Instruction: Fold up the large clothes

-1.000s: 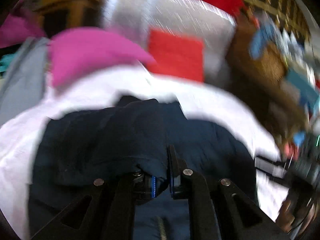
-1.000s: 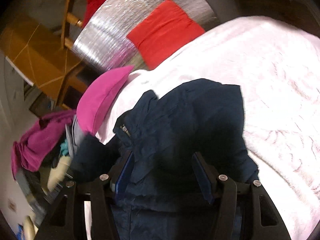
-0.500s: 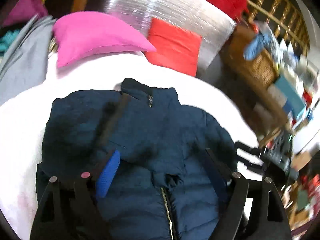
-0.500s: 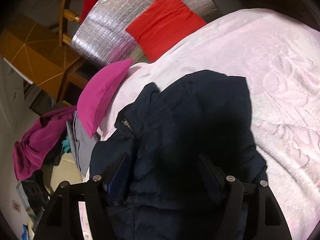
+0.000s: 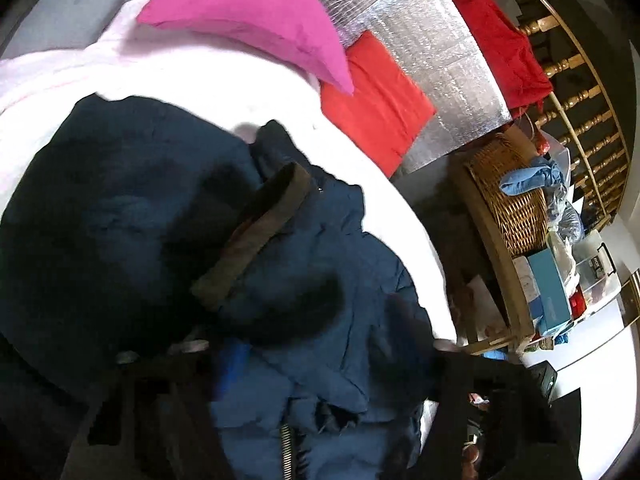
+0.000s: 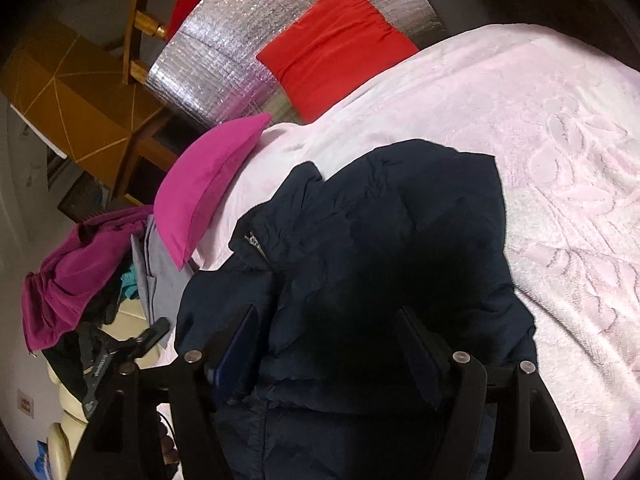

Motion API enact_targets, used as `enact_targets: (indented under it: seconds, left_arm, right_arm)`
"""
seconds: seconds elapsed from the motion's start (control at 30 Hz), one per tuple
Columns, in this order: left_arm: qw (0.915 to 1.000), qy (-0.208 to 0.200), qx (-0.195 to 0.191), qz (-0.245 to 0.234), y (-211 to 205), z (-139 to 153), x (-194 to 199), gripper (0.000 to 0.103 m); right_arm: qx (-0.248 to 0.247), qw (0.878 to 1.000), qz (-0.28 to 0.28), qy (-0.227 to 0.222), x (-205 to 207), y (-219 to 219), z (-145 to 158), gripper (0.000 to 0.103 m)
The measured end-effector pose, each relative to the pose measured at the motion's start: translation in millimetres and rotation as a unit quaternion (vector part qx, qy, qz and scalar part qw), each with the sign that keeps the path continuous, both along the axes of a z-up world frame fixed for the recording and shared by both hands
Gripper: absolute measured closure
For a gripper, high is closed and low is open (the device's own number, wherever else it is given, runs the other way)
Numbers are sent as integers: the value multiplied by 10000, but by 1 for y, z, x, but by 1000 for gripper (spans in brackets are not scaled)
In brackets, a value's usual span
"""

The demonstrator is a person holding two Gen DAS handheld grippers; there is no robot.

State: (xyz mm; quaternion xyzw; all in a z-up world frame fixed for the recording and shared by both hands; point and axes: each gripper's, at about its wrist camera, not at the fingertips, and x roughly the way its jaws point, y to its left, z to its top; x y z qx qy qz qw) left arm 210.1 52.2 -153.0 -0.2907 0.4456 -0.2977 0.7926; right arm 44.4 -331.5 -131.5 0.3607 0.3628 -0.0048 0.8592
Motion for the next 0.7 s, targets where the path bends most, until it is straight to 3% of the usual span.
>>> enact_targets:
  seconds: [0.17, 0.23, 0.33, 0.4, 0.47, 0.53, 0.63, 0.7]
  left_arm:
    - [9934, -877, 525, -521, -55, 40, -28, 45]
    - [9833, -1319, 775, -988, -87, 56, -46, 43]
    - [9592, -1815, 1191, -1809, -131, 71, -78, 30]
    - [9426, -2092, 1564, -2080, -147, 74, -92, 25]
    - [9311, -2292, 1929, -2078, -146, 75, -98, 25]
    - [9340, -2238, 2126, -1799, -130, 73, -90, 25]
    - [9499, -1973, 2093, -1224, -92, 68, -68, 24]
    - [9591, -1638, 2239, -566, -51, 60, -50, 24]
  right_arm:
    - [74, 9997, -228, -34, -10, -20, 2, 28]
    - [131, 9994, -320, -45, -14, -28, 1, 28]
    - [201, 9986, -484, -70, -22, -40, 2, 28]
    - [273, 9979, -578, -85, -26, -47, 1, 28]
    - [382, 9971, -658, -98, -27, -53, 1, 28]
    - [527, 9960, -710, -94, -28, -58, -1, 28]
    - [681, 9955, -666, -5, -26, -59, -7, 28]
    - [734, 9957, -557, 39, -21, -54, -11, 28]
